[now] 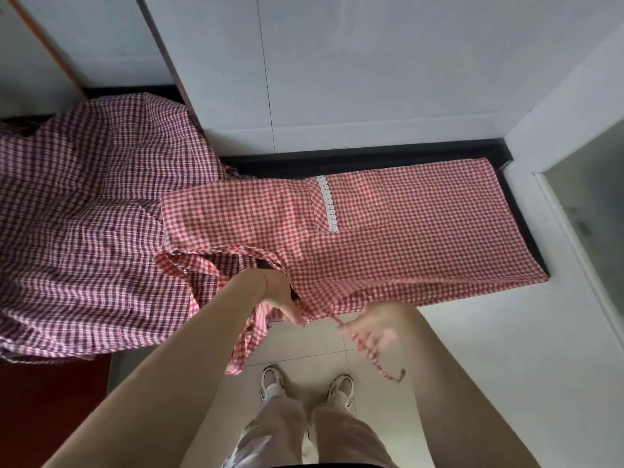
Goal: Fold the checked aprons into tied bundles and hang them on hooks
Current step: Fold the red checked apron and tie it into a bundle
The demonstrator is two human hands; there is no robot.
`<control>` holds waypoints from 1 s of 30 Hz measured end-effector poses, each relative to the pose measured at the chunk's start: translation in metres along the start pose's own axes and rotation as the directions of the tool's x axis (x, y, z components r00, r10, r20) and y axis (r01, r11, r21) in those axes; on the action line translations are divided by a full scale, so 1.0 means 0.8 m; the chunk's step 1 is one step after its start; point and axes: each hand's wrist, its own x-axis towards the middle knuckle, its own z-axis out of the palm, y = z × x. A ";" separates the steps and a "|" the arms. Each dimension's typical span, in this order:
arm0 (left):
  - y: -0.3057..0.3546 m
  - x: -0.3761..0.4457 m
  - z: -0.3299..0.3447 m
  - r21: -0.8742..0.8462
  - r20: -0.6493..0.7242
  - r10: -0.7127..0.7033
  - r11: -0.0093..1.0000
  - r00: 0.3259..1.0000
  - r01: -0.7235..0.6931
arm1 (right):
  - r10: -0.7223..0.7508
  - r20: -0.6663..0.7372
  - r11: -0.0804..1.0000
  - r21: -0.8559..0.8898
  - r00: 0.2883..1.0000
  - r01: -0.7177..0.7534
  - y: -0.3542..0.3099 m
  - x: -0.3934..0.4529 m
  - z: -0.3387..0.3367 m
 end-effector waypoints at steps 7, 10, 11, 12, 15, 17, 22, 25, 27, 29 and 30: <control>0.029 0.003 0.047 0.049 -0.782 0.122 0.990 0.612 -0.135 | -0.316 -0.134 0.456 0.847 0.939 0.274 0.009 0.029 0.071; 0.024 0.011 0.072 0.188 -0.635 0.333 0.942 0.697 -0.279 | -0.271 -0.190 0.165 0.957 0.944 0.240 0.008 0.038 0.093; 0.023 0.013 0.078 0.227 -0.540 0.320 0.946 0.778 -0.231 | -0.264 -0.201 0.149 0.958 0.943 0.246 0.008 0.036 0.097; 0.023 0.014 0.080 0.271 -0.488 0.301 0.945 0.819 -0.186 | -0.273 -0.215 0.127 0.958 0.938 0.257 0.009 0.034 0.099; 0.021 0.020 0.086 0.314 -0.487 0.308 0.935 0.817 -0.165 | -0.291 -0.279 0.107 0.941 0.915 0.321 0.005 0.019 0.094; 0.024 0.017 0.087 0.250 -0.548 0.309 0.947 0.777 -0.201 | -0.313 -0.321 0.164 0.909 0.894 0.384 0.000 0.009 0.087; 0.040 0.003 0.067 -0.134 -0.673 0.206 0.910 0.710 -0.391 | -0.318 -0.462 0.366 0.746 0.828 0.557 -0.020 -0.020 0.062; 0.036 0.000 0.046 -0.139 -0.704 0.189 0.909 0.685 -0.394 | -0.326 -0.470 0.479 0.665 0.820 0.572 -0.022 -0.034 0.051; 0.030 -0.002 0.031 -0.234 -0.682 0.156 0.879 0.714 -0.415 | -0.407 -0.508 0.520 0.555 0.759 0.650 -0.024 -0.035 0.049; 0.025 -0.001 0.021 -0.344 -0.647 0.107 0.843 0.755 -0.414 | -0.460 -0.543 0.559 0.438 0.703 0.704 -0.028 -0.032 0.051; 0.022 0.000 0.018 -0.353 -0.639 0.098 0.844 0.763 -0.403 | -0.472 -0.554 0.569 0.402 0.685 0.717 -0.033 -0.029 0.052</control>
